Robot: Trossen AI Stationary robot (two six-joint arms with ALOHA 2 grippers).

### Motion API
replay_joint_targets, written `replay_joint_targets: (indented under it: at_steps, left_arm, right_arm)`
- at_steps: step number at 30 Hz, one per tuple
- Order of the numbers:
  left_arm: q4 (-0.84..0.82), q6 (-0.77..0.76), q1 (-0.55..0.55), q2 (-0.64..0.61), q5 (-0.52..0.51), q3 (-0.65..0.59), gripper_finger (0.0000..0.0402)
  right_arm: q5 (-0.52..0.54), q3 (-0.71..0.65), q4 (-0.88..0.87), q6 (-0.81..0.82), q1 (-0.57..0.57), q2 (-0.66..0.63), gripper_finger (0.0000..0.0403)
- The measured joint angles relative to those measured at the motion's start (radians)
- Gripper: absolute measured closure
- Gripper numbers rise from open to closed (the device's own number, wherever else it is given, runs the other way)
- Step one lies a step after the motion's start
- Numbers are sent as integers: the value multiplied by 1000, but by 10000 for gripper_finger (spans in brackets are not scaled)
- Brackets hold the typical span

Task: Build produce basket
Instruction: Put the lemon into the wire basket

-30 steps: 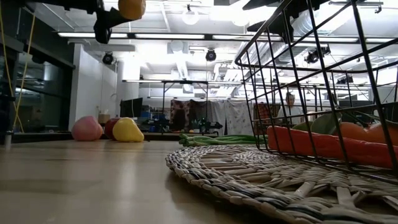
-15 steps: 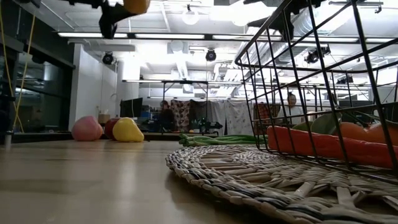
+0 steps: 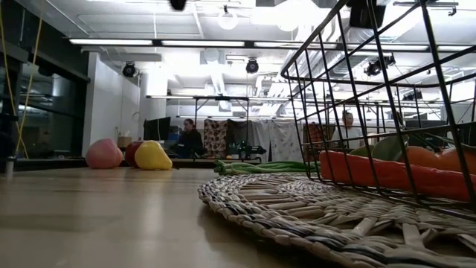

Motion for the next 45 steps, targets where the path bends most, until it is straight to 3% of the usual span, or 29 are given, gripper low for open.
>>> replay_joint_targets:
  at_steps: [6, 12, 16, 26, 35, 45]
  left_arm:
    - [0, -49, -84, 223, -14, 188, 177]
    - [-37, -88, -185, 486, -142, 427, 177]
    - [-63, -132, -228, 657, -181, 586, 177]
    - [-61, -248, -262, 996, -160, 841, 177]
    - [-54, -425, -242, 1121, -110, 889, 177]
    - [-98, -208, -235, 1144, -148, 889, 176]
  right_arm:
    - [176, 102, -159, -187, 20, -67, 158]
    - [340, 182, -243, -410, 19, -127, 158]
    - [458, 193, -237, -475, 19, -153, 158]
    - [468, 192, -273, -499, 19, -130, 158]
    - [468, 192, -268, -496, 19, -80, 158]
    - [468, 192, -269, -496, 19, -42, 158]
